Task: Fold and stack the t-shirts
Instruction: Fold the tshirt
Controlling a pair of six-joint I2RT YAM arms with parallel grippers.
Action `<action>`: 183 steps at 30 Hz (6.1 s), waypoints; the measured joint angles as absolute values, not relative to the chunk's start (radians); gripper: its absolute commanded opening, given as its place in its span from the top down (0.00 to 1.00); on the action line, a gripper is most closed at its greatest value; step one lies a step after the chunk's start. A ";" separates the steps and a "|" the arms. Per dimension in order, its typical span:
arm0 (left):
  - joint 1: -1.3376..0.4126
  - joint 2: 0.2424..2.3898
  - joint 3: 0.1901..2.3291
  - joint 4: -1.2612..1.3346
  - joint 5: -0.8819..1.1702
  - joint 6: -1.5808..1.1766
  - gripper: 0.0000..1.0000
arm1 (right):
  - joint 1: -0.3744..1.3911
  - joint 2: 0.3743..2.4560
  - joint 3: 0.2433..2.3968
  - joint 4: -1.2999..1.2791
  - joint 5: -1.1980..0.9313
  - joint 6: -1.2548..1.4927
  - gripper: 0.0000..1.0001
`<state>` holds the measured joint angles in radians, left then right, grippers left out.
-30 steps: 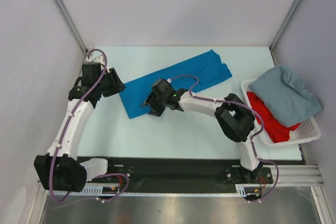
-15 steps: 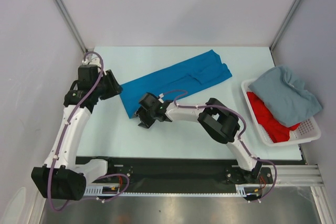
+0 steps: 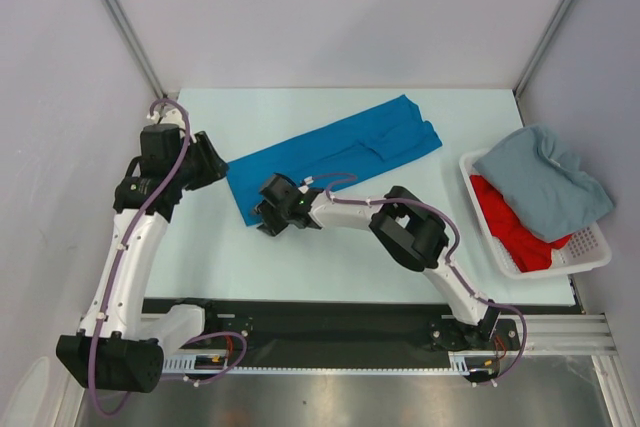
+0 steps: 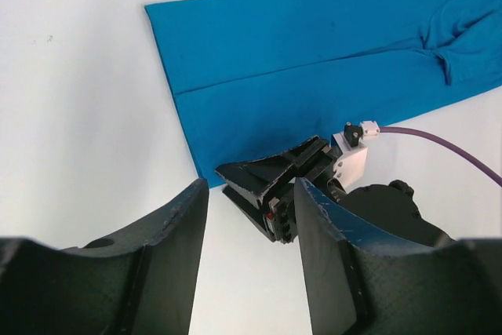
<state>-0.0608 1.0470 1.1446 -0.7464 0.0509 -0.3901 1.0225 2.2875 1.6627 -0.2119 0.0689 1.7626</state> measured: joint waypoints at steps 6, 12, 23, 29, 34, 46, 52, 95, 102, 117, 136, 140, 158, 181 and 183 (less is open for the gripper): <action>-0.061 1.046 1.145 -0.743 0.045 -0.390 0.46 | 1.021 2.315 1.711 -0.265 0.094 1.787 0.68; -0.061 1.046 1.145 -0.743 0.043 -0.390 0.46 | 1.019 2.326 1.725 -0.281 0.098 1.786 0.76; -0.061 1.046 1.145 -0.743 0.036 -0.381 0.46 | 0.999 2.333 1.729 -0.275 0.038 1.592 1.00; -0.061 1.047 1.142 -0.743 0.037 -0.365 0.46 | 0.984 2.232 1.579 -0.243 -0.026 1.374 1.00; -0.061 1.047 1.131 -0.742 0.049 -0.359 0.45 | 0.987 2.037 1.294 -0.206 -0.072 1.227 1.00; -0.123 1.114 0.953 -0.714 0.250 -0.350 0.44 | 1.126 1.371 0.607 -0.315 -0.004 1.098 0.94; -0.260 1.206 0.915 -0.685 0.304 -0.363 0.43 | 1.140 1.084 0.521 -0.487 0.092 1.127 0.52; -0.347 1.483 0.965 -0.257 0.467 -0.391 0.45 | 0.154 2.317 1.908 -0.553 0.276 0.522 0.50; -0.347 1.483 0.965 -0.257 0.471 -0.391 0.45 | 0.138 2.391 1.978 -0.504 0.262 0.492 0.61; -0.347 1.535 0.965 -0.253 0.479 -0.391 0.46 | 0.134 2.621 2.290 -0.373 0.196 0.424 1.00; -0.347 1.542 0.924 -0.260 0.484 -0.429 0.43 | 0.126 2.648 2.429 -0.455 0.194 0.380 0.25; -0.359 1.522 0.847 -0.295 0.482 -0.463 0.43 | 0.125 2.479 2.332 -0.623 0.217 0.363 0.22; -0.448 1.424 0.629 -0.314 0.529 -0.550 0.45 | 0.443 1.141 0.785 -0.630 -0.285 0.599 0.51; -0.504 1.539 0.623 -0.235 0.585 -0.627 0.60 | 0.469 0.924 0.363 -0.504 -0.286 0.861 0.53; -0.504 1.542 0.623 -0.234 0.584 -0.630 0.63 | 0.468 0.934 0.346 -0.479 -0.286 0.867 0.54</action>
